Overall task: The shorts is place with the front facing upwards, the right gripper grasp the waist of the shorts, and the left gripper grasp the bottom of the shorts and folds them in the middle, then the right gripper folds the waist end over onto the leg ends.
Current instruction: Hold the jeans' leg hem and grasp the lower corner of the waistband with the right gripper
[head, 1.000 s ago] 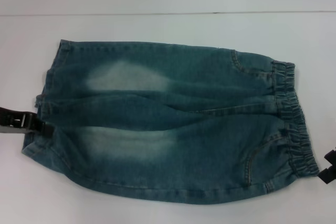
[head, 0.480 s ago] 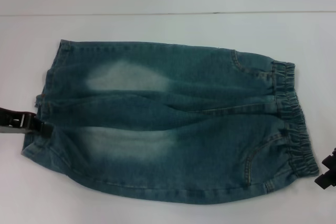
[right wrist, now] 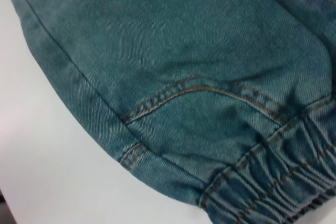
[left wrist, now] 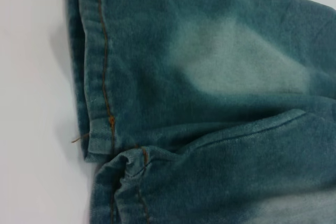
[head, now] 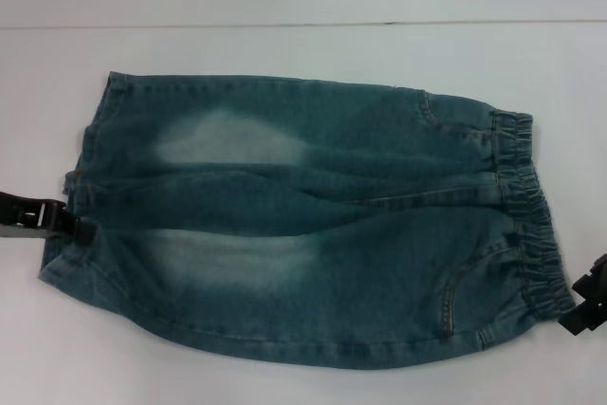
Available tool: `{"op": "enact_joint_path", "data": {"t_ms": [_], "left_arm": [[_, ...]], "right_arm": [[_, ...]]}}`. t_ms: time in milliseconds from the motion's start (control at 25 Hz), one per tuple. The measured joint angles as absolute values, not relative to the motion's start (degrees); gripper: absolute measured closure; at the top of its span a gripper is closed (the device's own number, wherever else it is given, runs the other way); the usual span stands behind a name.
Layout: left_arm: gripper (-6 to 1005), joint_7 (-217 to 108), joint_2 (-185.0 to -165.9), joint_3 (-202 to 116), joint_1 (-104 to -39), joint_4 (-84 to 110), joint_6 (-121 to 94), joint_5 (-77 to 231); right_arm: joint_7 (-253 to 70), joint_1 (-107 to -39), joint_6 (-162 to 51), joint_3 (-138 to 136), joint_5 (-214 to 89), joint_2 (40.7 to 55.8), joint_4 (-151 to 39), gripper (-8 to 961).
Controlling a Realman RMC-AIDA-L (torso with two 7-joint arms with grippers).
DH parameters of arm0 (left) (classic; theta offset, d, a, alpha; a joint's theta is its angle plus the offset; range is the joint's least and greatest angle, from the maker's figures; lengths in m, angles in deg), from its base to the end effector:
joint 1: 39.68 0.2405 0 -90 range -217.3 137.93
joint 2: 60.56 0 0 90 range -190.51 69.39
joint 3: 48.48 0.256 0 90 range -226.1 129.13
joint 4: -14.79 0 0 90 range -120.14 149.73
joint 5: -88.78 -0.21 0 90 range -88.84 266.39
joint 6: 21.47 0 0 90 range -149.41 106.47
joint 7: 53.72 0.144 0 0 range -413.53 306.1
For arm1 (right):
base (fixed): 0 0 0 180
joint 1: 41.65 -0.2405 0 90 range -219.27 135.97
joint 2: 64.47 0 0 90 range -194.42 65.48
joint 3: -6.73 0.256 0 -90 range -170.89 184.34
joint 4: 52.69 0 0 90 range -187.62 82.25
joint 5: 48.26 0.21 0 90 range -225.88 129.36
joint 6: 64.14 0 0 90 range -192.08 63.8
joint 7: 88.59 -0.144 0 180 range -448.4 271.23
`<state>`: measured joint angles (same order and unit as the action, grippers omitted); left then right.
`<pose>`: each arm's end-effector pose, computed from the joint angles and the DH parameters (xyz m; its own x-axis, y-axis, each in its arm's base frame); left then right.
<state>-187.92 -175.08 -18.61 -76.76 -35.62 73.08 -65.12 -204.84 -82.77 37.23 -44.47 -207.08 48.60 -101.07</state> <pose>-0.3054 0.3437 0.0678 0.2959 0.9426 0.1546 0.9398 -0.2584 -0.2235 0.2807 0.3374 0.0456 0.6424 -0.6631 0.3842 -0.6521 -0.7363 -0.1806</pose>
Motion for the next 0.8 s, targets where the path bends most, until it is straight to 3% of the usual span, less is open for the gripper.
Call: {"op": "enact_joint_path", "data": {"t_ms": [800], "left_arm": [[999, -187.8, -174.91, -18.8, -76.7, -35.6, 72.6, -65.1]], "right_arm": [[-205.0, -84.5, 36.4, -45.4, -207.0, 49.19, -99.6, 266]]}}
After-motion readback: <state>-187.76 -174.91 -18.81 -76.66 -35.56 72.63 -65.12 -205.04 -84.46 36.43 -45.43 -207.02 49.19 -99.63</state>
